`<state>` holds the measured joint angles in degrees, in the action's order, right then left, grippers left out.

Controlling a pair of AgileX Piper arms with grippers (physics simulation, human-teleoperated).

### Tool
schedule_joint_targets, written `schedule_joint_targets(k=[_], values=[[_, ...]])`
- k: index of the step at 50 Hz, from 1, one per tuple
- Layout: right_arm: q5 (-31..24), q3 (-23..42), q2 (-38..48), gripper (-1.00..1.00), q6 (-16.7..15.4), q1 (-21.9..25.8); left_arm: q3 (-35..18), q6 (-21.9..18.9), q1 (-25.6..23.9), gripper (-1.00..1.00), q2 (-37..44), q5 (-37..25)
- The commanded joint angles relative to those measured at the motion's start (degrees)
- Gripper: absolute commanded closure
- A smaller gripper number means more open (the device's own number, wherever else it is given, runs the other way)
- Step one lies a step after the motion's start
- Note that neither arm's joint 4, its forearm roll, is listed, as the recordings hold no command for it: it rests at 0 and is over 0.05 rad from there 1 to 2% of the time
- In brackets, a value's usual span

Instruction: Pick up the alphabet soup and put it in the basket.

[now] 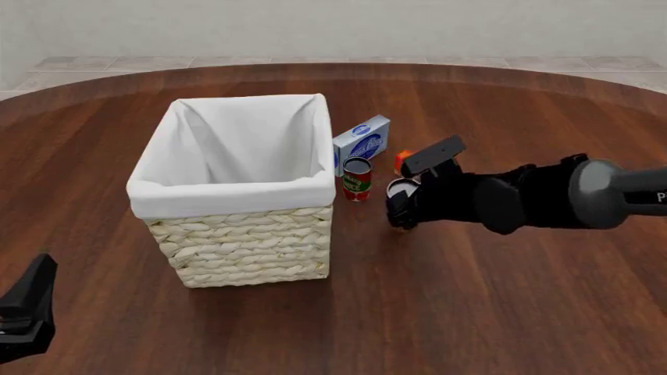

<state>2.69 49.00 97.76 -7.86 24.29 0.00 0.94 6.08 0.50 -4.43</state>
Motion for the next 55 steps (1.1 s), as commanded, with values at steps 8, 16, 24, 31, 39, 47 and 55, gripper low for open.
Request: schedule_joint_targets(k=[8, 16, 24, 31, 39, 47, 55], values=[[-9.36, 2.31, -6.92, 1.0, 3.96, 0.62, 0.0, 0.38, 0.04, -1.0, -0.32, -0.03], [-14.54, 4.77, -10.83, 1.0, 2.46, 0.24, 0.0, 0.5, 0.17, -1.0, -0.14, 0.1], [-18.47, 7.02, -13.31, 1.0, 0.48, -0.39, 0.0, 0.81, 0.14, -1.0, 0.35, 0.61], [-21.4, 9.09, -15.55, 1.0, -0.08, -0.84, 0.0, 0.81, 0.3, -1.0, 3.03, 3.17], [-27.02, 13.12, -15.27, 1.0, 2.21, -2.35, 0.0, 0.84, 0.24, -1.0, 5.28, 5.59], [-32.38, 18.51, -17.06, 1.0, 0.31, -2.66, 0.0, 0.85, 0.11, -1.0, 6.93, 7.3], [-37.12, 24.04, -17.1, 1.0, -0.52, -3.41, 0.0, 0.87, 0.13, -1.0, 10.92, 11.32]])
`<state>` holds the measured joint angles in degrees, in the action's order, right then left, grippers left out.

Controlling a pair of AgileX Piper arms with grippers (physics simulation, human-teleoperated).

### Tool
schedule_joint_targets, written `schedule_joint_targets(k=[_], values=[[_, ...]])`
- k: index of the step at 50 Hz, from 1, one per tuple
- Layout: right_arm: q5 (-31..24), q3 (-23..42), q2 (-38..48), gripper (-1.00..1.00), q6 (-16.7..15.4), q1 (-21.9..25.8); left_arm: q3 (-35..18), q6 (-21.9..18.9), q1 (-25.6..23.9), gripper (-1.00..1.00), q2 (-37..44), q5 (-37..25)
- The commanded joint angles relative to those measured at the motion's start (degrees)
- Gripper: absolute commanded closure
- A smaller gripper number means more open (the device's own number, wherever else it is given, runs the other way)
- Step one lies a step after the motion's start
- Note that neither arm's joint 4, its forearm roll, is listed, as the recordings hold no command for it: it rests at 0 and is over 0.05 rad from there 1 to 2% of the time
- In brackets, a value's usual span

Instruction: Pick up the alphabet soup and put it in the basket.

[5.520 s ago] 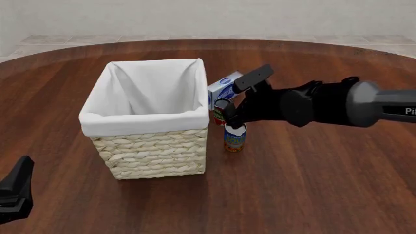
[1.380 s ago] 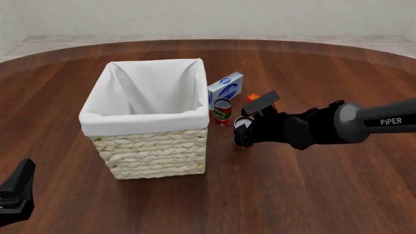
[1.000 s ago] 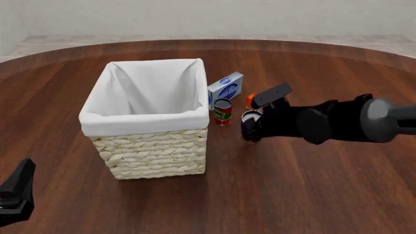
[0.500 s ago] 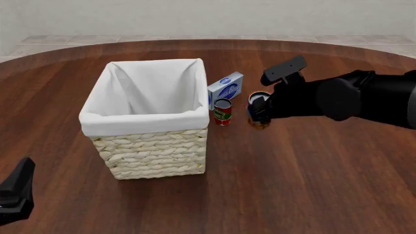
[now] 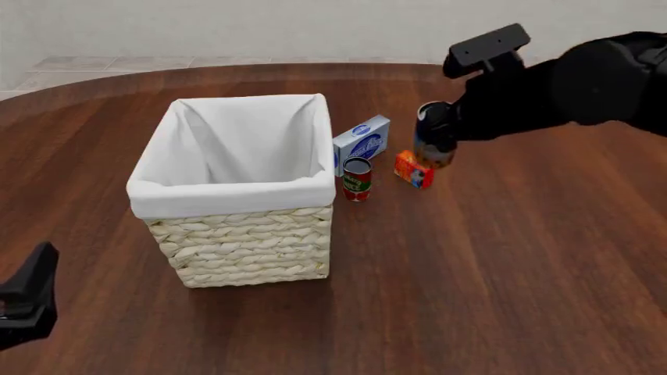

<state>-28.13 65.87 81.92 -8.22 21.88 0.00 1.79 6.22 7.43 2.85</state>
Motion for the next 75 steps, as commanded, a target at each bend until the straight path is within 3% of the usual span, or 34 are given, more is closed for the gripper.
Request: schedule_joint_targets(k=[1, 23, 34, 49, 75], values=[[-6.94, 8.09, -1.31, 1.0, -0.59, -1.35, 0.0, -0.08, 0.0, -1.0, 3.92, 4.0], [-19.35, 27.08, 4.04, 1.0, -0.03, 0.12, 0.0, -0.07, -0.39, -1.0, 5.99, 5.74], [-20.82, 33.1, 7.87, 1.0, 1.29, 2.65, 0.0, -0.22, -0.84, -1.0, 4.07, 3.95], [-22.49, 41.16, 12.83, 1.0, 3.19, 8.07, 0.0, -0.27, -1.06, -1.0, 8.04, 8.06], [-21.44, 47.46, 19.23, 1.0, 7.54, 14.35, 0.0, -0.11, -1.62, -1.0, 9.64, 9.57]])
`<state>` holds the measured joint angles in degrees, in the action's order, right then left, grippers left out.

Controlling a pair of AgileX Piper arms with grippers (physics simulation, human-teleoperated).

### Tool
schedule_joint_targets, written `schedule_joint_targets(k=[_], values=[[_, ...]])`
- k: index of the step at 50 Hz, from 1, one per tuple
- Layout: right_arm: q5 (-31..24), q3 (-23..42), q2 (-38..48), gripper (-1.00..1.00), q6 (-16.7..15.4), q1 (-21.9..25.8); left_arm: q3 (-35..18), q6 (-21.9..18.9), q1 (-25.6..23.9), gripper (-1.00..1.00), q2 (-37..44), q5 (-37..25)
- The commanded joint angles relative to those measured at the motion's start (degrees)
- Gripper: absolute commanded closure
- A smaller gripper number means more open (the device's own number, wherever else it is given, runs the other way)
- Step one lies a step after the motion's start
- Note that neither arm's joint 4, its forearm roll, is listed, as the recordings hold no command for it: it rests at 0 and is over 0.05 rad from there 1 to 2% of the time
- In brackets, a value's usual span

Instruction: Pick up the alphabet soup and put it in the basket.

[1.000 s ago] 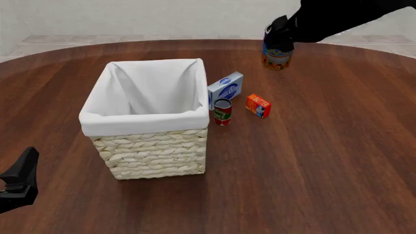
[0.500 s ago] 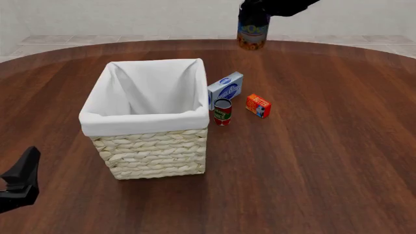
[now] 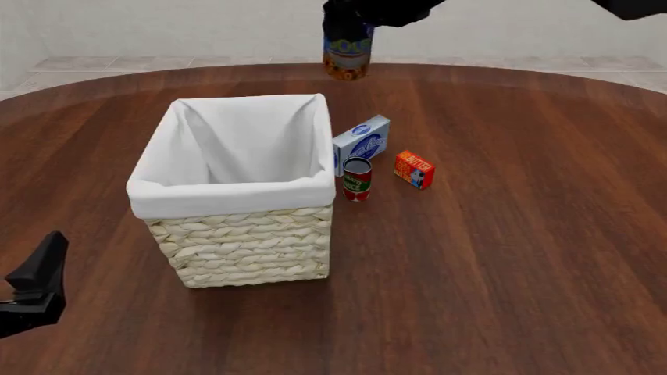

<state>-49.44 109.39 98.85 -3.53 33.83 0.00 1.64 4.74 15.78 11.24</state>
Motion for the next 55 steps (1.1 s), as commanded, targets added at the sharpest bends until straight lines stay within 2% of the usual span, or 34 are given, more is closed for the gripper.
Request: schedule_joint_targets(k=[1, 8, 20, 34, 55], values=[[-0.21, 4.45, 2.66, 1.0, 3.19, 2.86, 0.0, -0.03, -0.19, -1.0, 1.45, 1.34], [0.5, 5.99, 4.94, 1.0, 3.9, 3.92, 0.0, 0.23, -0.2, -1.0, 4.23, 3.82], [5.41, 1.49, 6.91, 1.0, 5.29, 5.27, 0.0, 0.19, -0.53, -1.0, 3.9, 3.18], [4.89, 4.08, 9.35, 1.0, 7.25, 8.36, 0.0, 0.22, -0.3, -1.0, 5.94, 4.92], [7.18, 1.7, 12.01, 1.0, 9.29, 12.04, 0.0, 0.15, 0.07, -1.0, 7.75, 6.49]])
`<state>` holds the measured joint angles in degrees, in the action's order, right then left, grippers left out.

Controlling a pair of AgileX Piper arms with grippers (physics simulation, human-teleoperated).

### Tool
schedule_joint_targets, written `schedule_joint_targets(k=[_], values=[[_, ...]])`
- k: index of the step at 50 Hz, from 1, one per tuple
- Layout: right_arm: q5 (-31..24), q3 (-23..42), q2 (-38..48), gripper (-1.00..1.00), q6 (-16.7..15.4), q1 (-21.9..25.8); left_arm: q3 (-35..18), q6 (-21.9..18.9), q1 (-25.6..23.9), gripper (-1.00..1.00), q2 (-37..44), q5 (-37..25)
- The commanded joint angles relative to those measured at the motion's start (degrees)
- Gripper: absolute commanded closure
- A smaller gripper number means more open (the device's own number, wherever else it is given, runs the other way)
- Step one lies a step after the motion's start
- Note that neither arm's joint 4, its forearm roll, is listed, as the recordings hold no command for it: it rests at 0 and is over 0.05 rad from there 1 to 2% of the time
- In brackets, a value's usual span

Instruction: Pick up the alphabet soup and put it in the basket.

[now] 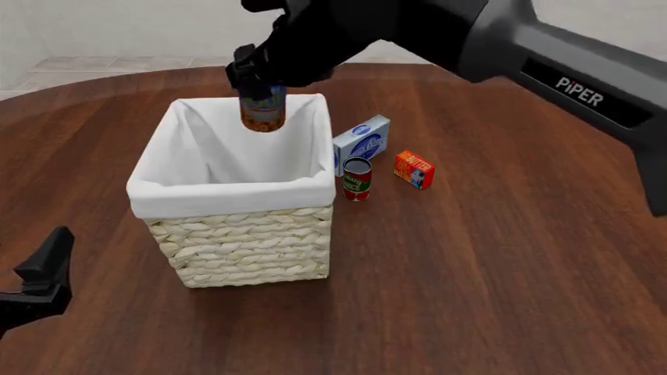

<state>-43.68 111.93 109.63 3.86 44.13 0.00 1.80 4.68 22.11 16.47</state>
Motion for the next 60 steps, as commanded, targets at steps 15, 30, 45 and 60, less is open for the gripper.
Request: schedule_joint_targets(k=[15, 30, 45, 60], values=[[3.92, -4.05, 3.51, 1.0, 4.05, 3.16, 0.0, 0.03, 0.19, -1.0, -0.62, -0.74], [5.58, -6.22, 4.98, 1.0, 4.93, 3.34, 0.0, -0.12, 0.28, -1.0, -3.19, -3.29], [6.64, -7.43, 5.33, 1.0, 5.36, 2.97, 0.0, -0.14, 0.16, -1.0, -2.85, -3.11], [7.3, -7.53, 4.63, 1.0, 4.04, 2.14, 0.0, -0.21, 0.19, -1.0, -1.9, -2.33]])
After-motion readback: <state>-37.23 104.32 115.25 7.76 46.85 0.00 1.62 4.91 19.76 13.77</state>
